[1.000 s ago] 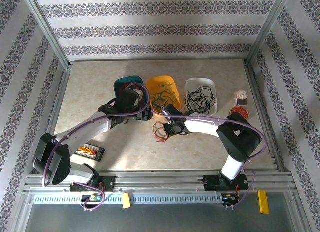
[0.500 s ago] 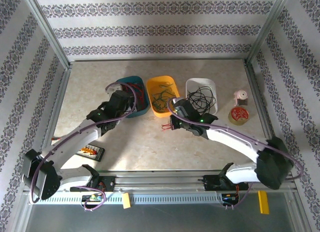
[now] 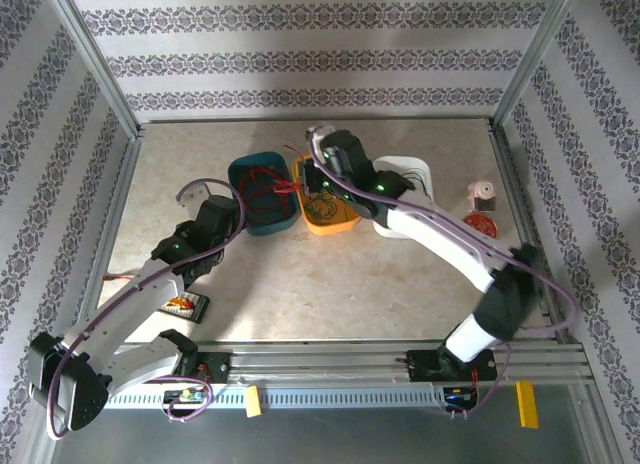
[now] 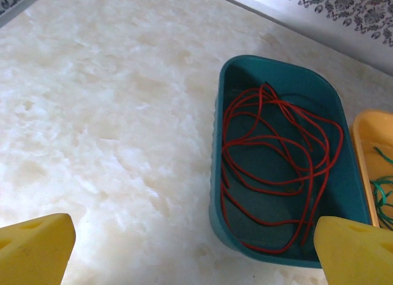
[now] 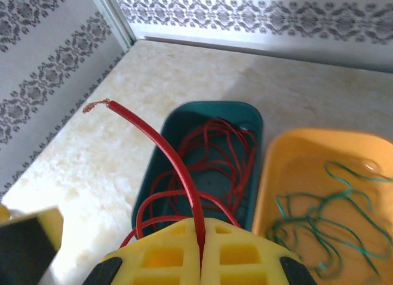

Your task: Untangle the cables

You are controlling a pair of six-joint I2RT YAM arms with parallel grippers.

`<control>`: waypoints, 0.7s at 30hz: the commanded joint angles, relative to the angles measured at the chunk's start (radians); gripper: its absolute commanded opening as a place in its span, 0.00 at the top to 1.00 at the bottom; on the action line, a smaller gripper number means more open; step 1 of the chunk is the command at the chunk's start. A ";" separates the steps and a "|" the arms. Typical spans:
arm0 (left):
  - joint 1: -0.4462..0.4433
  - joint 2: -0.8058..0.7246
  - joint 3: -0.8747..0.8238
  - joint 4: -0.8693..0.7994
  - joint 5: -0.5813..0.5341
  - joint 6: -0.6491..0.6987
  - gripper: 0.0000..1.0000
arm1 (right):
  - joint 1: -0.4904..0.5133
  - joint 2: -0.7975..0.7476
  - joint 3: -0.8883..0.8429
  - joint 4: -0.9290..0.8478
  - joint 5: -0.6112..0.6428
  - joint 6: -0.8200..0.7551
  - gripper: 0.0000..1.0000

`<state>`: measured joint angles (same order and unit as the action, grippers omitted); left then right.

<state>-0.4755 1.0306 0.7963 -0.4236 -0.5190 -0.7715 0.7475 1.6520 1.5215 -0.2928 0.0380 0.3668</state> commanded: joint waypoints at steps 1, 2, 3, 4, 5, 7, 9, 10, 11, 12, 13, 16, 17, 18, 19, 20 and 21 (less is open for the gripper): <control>0.019 -0.035 -0.021 -0.049 -0.027 -0.023 0.00 | -0.017 0.183 0.129 -0.035 -0.104 0.014 0.93; 0.020 -0.037 -0.024 -0.051 -0.024 -0.020 0.00 | -0.019 0.243 0.177 -0.039 -0.128 0.021 0.93; 0.022 -0.038 -0.026 -0.055 -0.022 -0.020 0.00 | -0.018 0.291 0.218 -0.045 -0.144 0.025 0.92; 0.024 -0.036 -0.027 -0.058 -0.019 -0.020 0.00 | -0.017 0.342 0.264 -0.061 -0.154 0.034 0.91; 0.026 -0.034 -0.026 -0.058 -0.018 -0.016 0.00 | -0.019 0.378 0.303 -0.074 -0.167 0.043 0.90; 0.033 -0.026 -0.024 -0.066 -0.024 -0.010 0.01 | -0.023 0.400 0.325 -0.078 -0.169 0.059 0.74; 0.043 -0.017 -0.016 -0.069 -0.027 0.004 0.00 | -0.030 0.364 0.287 -0.053 -0.145 0.065 0.59; 0.051 -0.007 -0.010 -0.069 -0.032 0.010 0.01 | -0.037 0.331 0.251 -0.036 -0.121 0.062 0.55; 0.061 0.003 -0.003 -0.064 -0.031 0.020 0.01 | -0.050 0.292 0.213 -0.022 -0.094 0.060 0.53; 0.068 0.011 0.001 -0.055 -0.029 0.032 0.01 | -0.065 0.255 0.180 -0.013 -0.076 0.058 0.52; 0.080 0.021 0.008 -0.043 -0.027 0.047 0.01 | -0.084 0.206 0.136 -0.001 -0.059 0.061 0.51; 0.123 0.048 0.013 0.003 -0.025 0.113 0.01 | -0.152 0.033 -0.026 0.039 0.009 0.073 0.50; 0.142 0.060 0.013 0.013 -0.029 0.131 0.01 | -0.178 -0.041 -0.095 0.053 0.040 0.074 0.50; 0.161 0.070 0.011 0.020 -0.032 0.145 0.01 | -0.198 -0.107 -0.159 0.063 0.076 0.069 0.49; 0.184 0.084 0.009 0.034 -0.035 0.161 0.01 | -0.220 -0.188 -0.240 0.077 0.126 0.061 0.49; 0.204 0.096 0.005 0.049 -0.042 0.180 0.01 | -0.240 -0.268 -0.325 0.091 0.181 0.042 0.47; 0.223 0.106 -0.001 0.064 -0.052 0.198 0.01 | -0.256 -0.336 -0.397 0.105 0.235 0.021 0.43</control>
<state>-0.2955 1.1187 0.7822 -0.4187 -0.5320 -0.6575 0.5102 1.4624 1.2663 -0.2352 0.1005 0.4175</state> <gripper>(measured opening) 0.994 0.549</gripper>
